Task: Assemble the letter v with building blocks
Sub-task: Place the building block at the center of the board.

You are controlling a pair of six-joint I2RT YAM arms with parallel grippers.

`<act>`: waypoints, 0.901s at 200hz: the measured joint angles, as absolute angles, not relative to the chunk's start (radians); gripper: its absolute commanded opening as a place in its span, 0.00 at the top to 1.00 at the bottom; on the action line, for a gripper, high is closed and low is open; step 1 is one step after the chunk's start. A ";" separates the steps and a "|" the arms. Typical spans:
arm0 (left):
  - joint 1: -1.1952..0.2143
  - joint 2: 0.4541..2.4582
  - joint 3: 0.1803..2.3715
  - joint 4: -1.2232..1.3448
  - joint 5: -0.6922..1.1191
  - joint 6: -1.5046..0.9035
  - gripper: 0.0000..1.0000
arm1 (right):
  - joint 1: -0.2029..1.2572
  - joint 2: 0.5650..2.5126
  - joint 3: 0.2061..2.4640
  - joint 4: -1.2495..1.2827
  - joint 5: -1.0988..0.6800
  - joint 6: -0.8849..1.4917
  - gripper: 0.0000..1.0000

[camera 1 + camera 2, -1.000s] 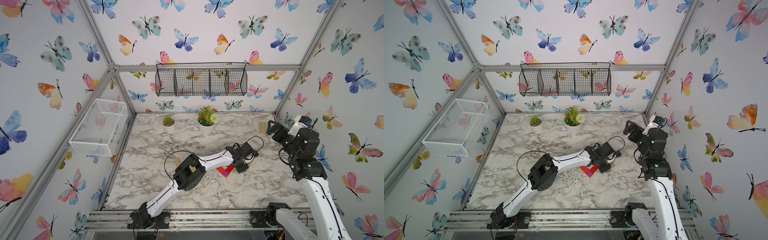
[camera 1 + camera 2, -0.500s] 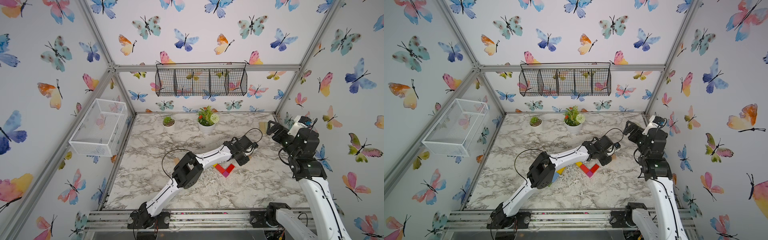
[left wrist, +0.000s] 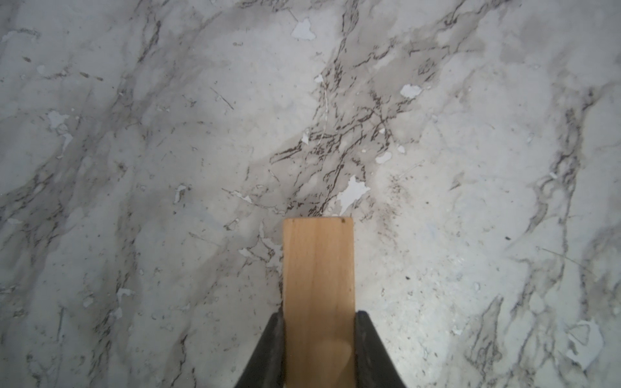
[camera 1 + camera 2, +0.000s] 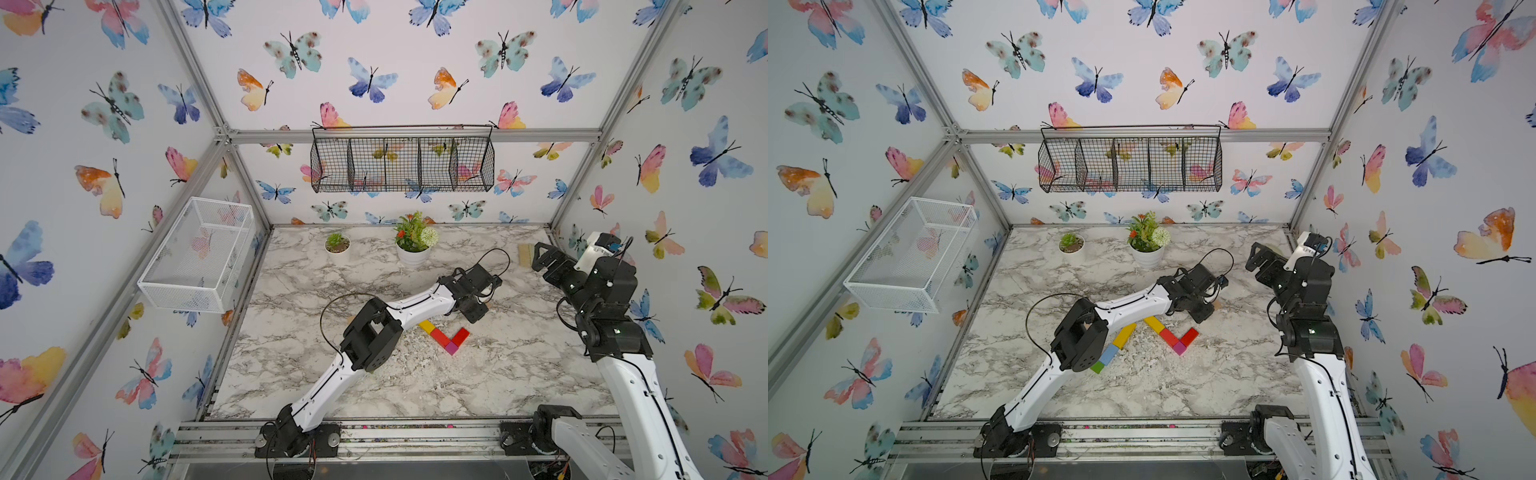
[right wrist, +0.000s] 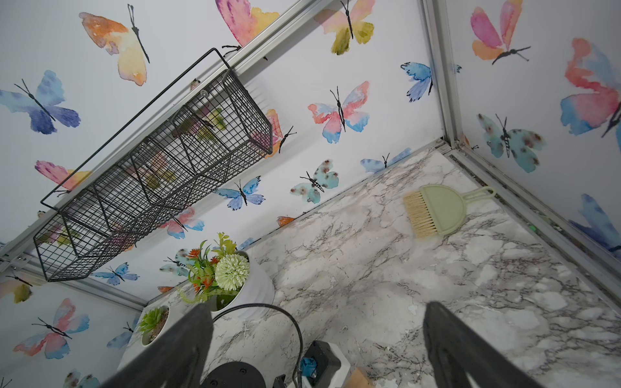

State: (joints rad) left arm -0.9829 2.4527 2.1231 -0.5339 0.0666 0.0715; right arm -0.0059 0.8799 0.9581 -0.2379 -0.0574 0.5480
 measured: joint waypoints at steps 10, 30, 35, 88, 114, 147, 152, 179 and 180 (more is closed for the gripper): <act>-0.984 2.453 2.122 -0.533 0.067 0.066 0.75 | -0.006 0.880 0.958 -0.238 -0.057 0.548 0.01; -0.984 2.453 2.118 -0.530 0.067 0.059 0.75 | -0.006 0.880 0.958 -0.238 -0.058 0.548 0.01; -0.984 2.453 2.117 -0.530 0.067 0.056 0.75 | -0.006 0.880 0.958 -0.238 -0.059 0.548 0.01; -0.984 2.453 2.083 -0.523 0.067 0.033 0.75 | -0.006 0.886 0.950 -0.235 -0.068 0.548 0.01; -0.985 2.453 2.070 -0.519 0.067 0.024 0.75 | -0.006 0.886 0.947 -0.230 -0.069 0.548 0.01; -0.987 2.453 2.062 -0.513 0.068 0.014 0.75 | -0.006 0.887 0.945 -0.230 -0.069 0.548 0.01; -0.987 2.453 2.061 -0.513 0.068 0.013 0.75 | -0.006 0.887 0.945 -0.230 -0.069 0.548 0.01; -0.991 2.453 2.057 -0.508 0.068 0.008 0.75 | -0.006 0.887 0.945 -0.230 -0.070 0.548 0.01; -0.991 2.453 2.057 -0.508 0.068 0.008 0.75 | -0.006 0.887 0.945 -0.230 -0.070 0.548 0.01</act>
